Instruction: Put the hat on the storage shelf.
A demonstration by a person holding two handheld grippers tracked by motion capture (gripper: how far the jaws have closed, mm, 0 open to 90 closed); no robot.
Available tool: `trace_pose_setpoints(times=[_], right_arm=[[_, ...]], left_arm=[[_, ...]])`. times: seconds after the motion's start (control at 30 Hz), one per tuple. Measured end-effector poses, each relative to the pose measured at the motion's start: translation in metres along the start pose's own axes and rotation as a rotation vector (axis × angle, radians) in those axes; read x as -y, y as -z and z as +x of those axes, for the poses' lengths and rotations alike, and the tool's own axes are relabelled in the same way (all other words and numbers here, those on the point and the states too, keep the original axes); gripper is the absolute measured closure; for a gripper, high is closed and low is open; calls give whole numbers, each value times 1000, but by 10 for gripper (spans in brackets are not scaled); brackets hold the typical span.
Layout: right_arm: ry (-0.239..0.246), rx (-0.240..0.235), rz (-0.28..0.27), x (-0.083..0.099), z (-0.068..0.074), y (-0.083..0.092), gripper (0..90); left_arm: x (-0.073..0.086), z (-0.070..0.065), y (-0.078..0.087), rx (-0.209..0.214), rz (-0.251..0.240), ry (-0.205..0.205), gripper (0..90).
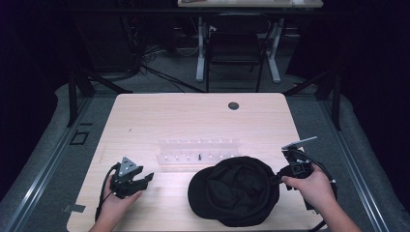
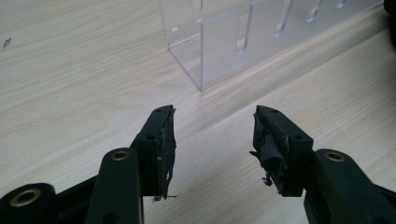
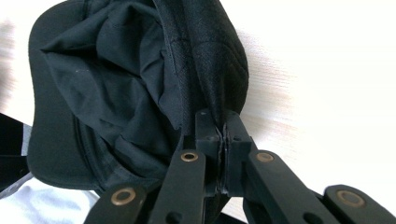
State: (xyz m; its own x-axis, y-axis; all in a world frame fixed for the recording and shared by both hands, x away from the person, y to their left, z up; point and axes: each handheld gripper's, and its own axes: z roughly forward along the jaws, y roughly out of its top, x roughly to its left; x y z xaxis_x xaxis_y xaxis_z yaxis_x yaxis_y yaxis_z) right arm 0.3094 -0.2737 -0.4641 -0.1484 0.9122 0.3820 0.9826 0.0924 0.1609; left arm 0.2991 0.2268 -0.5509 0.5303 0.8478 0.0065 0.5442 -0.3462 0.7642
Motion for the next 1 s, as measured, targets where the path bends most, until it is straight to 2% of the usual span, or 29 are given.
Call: trace_pose_setpoints(times=[0.07, 0.23, 0.27, 0.33, 0.4, 0.43, 0.47, 0.63, 0.67, 0.8, 1.0], right_arm=[[-21, 2, -22, 0, 4, 3, 877], [6, 3, 10, -1, 5, 15, 877], [-15, 0, -15, 0, 8, 15, 877], [-18, 4, -19, 0, 10, 18, 877], [-11, 6, -14, 0, 11, 22, 877], [15, 10, 16, -1, 10, 26, 877], [8, 11, 7, -1, 12, 27, 877], [19, 36, 10, -1, 17, 34, 877], [6, 45, -8, -1, 18, 34, 877], [17, 73, 1, -2, 23, 41, 877], [27, 88, 11, -5, 28, 52, 877]], left_arm=[[0, 0, 0, 0, 0, -3, 486], [0, 0, 0, 0, 2, -4, 486], [0, 0, 0, 0, 1, 0, 486], [0, 0, 0, 0, 1, -2, 487], [0, 0, 0, -1, 2, -2, 486], [0, 0, 0, -1, 2, -2, 486], [0, 0, 0, -1, 2, -2, 486], [0, -1, 0, -1, 1, -2, 487], [0, -1, 0, -1, 1, -2, 486], [0, 0, 0, -2, 2, -2, 487], [0, 0, 0, -1, 5, -5, 487]])
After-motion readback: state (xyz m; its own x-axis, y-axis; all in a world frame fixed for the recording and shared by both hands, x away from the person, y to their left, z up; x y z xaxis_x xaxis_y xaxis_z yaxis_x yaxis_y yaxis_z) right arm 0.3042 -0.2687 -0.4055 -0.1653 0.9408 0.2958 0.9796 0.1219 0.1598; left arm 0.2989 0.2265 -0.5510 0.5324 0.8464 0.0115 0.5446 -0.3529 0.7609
